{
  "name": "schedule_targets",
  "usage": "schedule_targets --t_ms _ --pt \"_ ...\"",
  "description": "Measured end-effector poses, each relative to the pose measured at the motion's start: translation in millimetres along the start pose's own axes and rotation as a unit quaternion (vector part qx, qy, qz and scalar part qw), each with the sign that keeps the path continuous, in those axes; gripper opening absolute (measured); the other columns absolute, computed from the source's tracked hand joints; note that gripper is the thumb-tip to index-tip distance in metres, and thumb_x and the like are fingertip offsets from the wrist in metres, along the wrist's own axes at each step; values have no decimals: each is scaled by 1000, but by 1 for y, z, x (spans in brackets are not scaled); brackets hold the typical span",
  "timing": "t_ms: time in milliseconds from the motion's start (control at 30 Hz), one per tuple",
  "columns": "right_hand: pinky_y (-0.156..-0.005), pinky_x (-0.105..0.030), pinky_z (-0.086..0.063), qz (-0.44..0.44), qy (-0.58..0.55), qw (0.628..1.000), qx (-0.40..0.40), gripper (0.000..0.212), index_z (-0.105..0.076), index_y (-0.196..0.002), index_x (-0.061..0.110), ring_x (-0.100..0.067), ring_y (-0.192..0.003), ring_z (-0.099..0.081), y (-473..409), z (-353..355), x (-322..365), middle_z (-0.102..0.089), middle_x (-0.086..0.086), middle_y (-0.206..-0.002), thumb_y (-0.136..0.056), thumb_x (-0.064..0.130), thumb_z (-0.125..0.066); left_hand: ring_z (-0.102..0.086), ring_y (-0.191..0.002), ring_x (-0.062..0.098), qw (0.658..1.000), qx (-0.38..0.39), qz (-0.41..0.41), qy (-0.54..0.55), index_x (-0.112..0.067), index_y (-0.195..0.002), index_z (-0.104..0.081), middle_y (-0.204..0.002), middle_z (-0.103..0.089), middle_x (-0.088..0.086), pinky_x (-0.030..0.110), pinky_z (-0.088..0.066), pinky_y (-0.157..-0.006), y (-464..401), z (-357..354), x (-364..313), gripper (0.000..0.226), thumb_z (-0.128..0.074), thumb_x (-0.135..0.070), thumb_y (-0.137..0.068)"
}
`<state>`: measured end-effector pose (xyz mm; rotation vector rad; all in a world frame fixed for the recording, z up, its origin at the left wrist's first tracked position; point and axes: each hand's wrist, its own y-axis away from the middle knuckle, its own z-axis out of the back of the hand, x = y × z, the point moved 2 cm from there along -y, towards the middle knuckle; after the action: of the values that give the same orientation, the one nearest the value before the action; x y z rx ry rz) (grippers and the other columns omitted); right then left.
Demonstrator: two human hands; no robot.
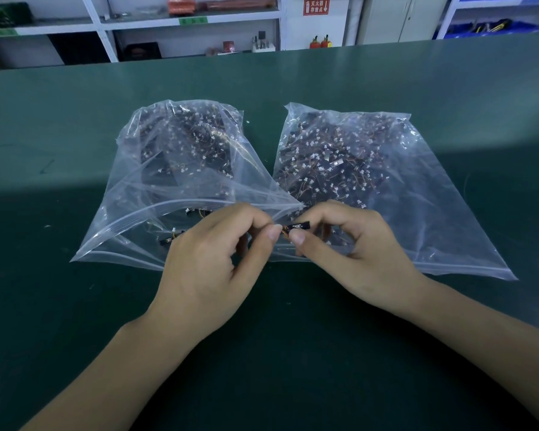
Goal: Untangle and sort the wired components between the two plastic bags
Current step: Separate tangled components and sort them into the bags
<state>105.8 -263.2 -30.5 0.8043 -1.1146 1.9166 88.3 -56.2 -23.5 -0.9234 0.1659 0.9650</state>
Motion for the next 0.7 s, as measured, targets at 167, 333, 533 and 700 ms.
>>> schedule_targets --t_ms 167,333,533,700 --pt "-75 -49 -50 12 -9 1000 2 14 -76 -94 15 -24 -78 -64 -1 0 1 -71 0 -80 -102 23 -69 -55 -68 11 1000 15 9 12 -28 -94 -63 -80 -58 -12 28 -41 -59 2 -1 0 15 -57 -34 -107" --pt "-74 -51 -49 14 -42 999 5 16 -76 -94 12 -26 -75 -63 -2 1 1 -71 -3 -79 -102 22 -68 -54 -68 9 1000 17 9 20 -26 -94 -62 -80 -57 -12 21 -38 -62 1 1 -2 12 -60 -27 -106" --pt "-75 -48 -49 16 -31 999 13 17 -75 -94 13 -25 -77 -63 -1 0 0 -70 -2 -80 -104 23 -66 -55 -69 11 999 16 2 31 -23 -92 -63 -79 -57 -12 22 -38 -63 1 1 -4 13 -62 -24 -104" --pt "-76 -40 -50 24 -19 999 18 13 -76 -95 20 -21 -79 -63 -1 0 0 -71 5 -81 -104 22 -67 -54 -69 12 1000 10 -7 23 -21 -89 -62 -78 -56 -11 26 -41 -62 1 1 -5 13 -62 -19 -102"
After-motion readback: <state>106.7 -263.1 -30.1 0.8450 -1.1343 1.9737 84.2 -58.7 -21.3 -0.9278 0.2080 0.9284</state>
